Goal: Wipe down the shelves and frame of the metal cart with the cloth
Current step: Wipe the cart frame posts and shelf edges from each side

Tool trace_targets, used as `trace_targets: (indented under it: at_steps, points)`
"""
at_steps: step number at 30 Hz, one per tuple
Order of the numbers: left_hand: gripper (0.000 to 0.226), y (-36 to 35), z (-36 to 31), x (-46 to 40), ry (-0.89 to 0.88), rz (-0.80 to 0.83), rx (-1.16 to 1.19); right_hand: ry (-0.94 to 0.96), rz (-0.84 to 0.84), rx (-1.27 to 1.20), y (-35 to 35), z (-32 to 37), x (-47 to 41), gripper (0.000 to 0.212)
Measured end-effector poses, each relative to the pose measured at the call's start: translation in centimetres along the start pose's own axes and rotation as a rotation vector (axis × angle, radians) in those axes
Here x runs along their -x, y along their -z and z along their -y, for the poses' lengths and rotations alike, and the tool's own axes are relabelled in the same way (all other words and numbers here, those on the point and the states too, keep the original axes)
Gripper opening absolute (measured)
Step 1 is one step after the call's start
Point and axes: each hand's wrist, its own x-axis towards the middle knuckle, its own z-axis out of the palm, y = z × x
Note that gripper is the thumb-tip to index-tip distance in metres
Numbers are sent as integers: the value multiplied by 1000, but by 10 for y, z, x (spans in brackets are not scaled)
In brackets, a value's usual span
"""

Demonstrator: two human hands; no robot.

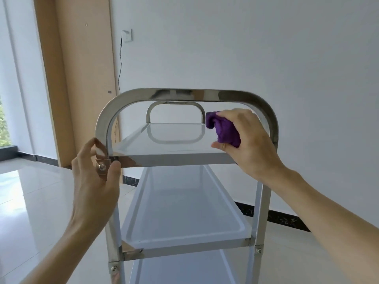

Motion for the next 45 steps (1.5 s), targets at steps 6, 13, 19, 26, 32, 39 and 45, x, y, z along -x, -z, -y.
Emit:
trace_targets:
  at_steps: [6,13,19,26,32,39,45]
  points:
    - [68,-10,-82,-62,-351,-49,-290,200,-118,263,5,45,-69,59]
    - [53,-48,-149,-106,-354,274,-500,93,224,425,10,49,-111,68]
    - [42,-61,-125,-91,-605,165,-734,-15,209,308,21,15,-94,53]
    - [42,-61,-123,-87,-629,126,-739,-263,66,117,38,-23,-70,50]
    - [41,-65,-124,-83,-602,121,-704,-633,-205,-219,29,-49,-16,38]
    - [57,-76,-124,-53,-669,100,-495,-781,-292,-421,13,-52,30,33]
    - [54,-99,-111,-6,-835,396,-480,-740,-270,-474,14,-49,55,46]
